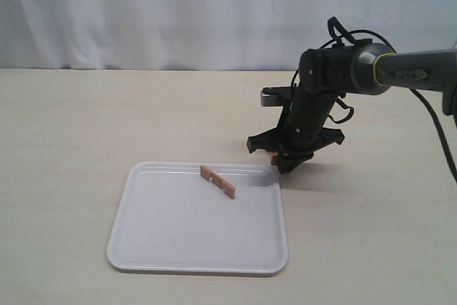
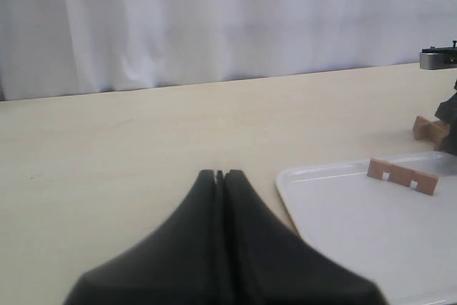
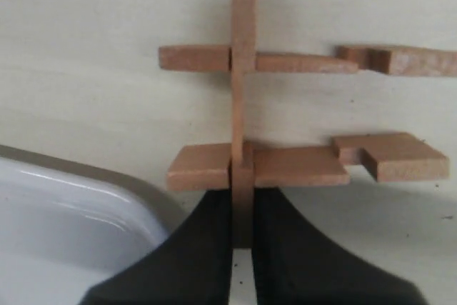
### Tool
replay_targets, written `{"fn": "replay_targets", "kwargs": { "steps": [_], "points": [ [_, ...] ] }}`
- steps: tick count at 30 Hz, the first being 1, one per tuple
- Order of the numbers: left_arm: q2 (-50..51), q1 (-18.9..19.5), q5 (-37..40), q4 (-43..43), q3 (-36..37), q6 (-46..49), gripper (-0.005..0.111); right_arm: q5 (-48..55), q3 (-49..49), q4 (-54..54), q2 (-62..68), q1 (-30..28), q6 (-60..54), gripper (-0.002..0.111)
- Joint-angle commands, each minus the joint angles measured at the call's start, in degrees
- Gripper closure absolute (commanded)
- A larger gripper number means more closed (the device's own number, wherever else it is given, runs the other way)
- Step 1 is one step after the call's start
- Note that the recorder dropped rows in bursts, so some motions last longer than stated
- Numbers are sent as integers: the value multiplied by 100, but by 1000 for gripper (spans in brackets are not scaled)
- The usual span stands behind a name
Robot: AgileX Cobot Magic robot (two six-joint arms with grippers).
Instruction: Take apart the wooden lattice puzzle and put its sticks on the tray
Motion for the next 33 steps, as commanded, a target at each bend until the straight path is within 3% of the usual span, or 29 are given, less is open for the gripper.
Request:
{"fn": "replay_targets", "kwargs": {
  "steps": [1, 11, 33],
  "points": [
    [-19, 0, -64, -4, 13, -18, 107, 119, 18, 8, 7, -21, 17, 104],
    [-19, 0, -64, -4, 13, -18, 107, 252, 18, 55, 7, -380, 17, 104],
    [-19, 0, -64, -4, 13, -18, 107, 566, -27, 12, -338, -359, 17, 104]
  ]
}}
